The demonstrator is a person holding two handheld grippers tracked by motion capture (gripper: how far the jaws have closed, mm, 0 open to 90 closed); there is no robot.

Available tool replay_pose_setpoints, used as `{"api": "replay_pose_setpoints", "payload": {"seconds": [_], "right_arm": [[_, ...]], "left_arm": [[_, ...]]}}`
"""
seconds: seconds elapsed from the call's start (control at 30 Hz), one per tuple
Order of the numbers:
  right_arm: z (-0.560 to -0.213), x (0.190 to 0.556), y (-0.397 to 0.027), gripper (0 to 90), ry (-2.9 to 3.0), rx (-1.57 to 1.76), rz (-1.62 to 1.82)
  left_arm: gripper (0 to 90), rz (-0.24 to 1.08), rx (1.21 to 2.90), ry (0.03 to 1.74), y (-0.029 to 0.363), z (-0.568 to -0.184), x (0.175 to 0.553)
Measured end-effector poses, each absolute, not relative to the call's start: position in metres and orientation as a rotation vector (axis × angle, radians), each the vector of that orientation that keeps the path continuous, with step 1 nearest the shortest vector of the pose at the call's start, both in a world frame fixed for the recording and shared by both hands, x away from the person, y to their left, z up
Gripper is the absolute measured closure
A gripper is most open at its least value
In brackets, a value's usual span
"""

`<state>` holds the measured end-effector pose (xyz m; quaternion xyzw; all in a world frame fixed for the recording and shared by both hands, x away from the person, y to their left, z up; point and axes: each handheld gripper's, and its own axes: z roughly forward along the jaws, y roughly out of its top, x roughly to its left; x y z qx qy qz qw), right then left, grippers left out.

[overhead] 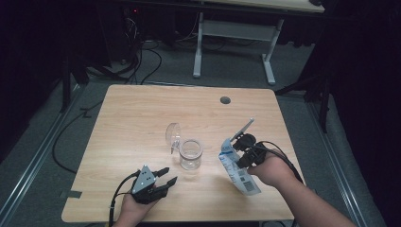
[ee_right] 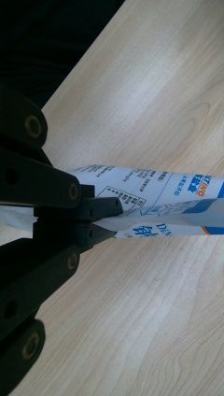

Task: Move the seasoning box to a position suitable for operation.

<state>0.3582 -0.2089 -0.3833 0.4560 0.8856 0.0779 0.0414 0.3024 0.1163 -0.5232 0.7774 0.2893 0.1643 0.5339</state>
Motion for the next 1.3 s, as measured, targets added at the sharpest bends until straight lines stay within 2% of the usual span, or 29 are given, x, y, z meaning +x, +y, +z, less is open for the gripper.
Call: {"api": "replay_pose_setpoints", "payload": {"seconds": [0.67, 1.3], "right_arm": [[-0.371, 0.355, -0.206, 90.0, 2.722, 1.380, 0.212], [-0.360, 0.349, -0.197, 90.0, 2.699, 1.379, 0.290]], "left_arm": [[52.6, 0.382, 1.862, 0.647, 0.105, -0.524, 0.300], [52.6, 0.366, 1.876, 0.465, 0.031, -0.508, 0.303]]}}
